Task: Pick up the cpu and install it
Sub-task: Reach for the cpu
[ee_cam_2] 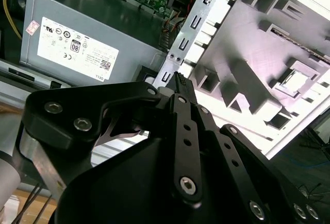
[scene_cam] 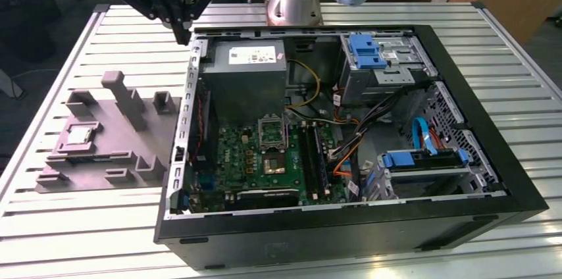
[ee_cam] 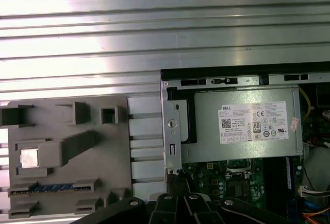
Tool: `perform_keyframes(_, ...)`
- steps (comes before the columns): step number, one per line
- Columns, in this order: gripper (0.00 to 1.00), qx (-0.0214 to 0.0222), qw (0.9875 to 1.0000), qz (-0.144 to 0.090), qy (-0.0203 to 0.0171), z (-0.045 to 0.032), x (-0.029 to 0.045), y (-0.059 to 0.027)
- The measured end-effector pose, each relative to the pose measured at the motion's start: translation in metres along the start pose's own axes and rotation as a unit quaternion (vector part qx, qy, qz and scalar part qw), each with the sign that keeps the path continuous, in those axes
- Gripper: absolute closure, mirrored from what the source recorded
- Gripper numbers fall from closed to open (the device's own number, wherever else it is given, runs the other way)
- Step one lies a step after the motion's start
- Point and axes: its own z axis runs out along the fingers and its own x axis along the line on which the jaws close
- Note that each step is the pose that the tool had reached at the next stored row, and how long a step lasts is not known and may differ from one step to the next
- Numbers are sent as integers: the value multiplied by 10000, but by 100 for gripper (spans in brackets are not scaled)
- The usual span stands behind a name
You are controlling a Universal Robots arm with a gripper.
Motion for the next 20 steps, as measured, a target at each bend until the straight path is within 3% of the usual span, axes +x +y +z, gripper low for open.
perform_keyframes(20, 89, 0, 10000, 0, 0, -1, 65, -5)
